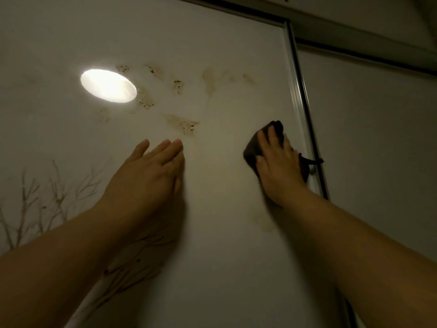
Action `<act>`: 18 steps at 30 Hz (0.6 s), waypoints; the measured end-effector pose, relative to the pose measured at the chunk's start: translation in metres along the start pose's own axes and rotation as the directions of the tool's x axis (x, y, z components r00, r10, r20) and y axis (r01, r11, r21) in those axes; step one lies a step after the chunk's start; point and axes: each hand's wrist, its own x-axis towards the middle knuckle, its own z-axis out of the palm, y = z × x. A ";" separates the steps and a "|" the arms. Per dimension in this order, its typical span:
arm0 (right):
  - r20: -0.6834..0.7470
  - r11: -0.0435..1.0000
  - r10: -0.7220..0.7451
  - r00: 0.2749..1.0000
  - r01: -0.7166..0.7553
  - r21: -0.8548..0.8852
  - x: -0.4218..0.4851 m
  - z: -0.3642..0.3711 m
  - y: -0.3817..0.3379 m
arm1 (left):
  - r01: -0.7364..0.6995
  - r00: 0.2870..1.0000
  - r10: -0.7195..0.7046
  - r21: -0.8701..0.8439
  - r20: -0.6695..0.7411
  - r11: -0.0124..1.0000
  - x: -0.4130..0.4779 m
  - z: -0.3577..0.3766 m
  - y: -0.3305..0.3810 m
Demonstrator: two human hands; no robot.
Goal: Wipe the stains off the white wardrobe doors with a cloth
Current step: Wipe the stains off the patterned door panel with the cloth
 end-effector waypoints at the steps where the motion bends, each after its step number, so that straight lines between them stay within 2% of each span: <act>1: -0.003 1.000 0.007 1.000 -0.006 0.012 -0.001 0.000 -0.013 | 0.002 1.000 -0.002 -0.008 0.003 1.000 0.001 0.000 0.003; 6: -0.008 0.973 -0.228 0.974 0.228 0.023 -0.061 0.024 -0.049 | -0.047 0.999 0.047 -0.041 0.008 0.998 0.007 0.000 0.033; 12: 0.050 0.937 -0.347 0.936 0.348 -0.007 -0.141 0.040 0.013 | -0.076 0.993 0.081 -0.063 0.085 0.995 0.001 0.010 0.056; 14: 0.036 0.951 -0.309 0.951 0.308 0.023 -0.137 0.036 0.038 | -0.077 0.994 0.081 -0.056 0.068 0.995 0.001 0.013 0.053; 18: -0.007 0.997 -0.050 0.999 0.051 0.052 -0.076 0.021 0.050 | -0.101 0.993 0.105 -0.066 0.060 0.993 0.001 0.013 0.050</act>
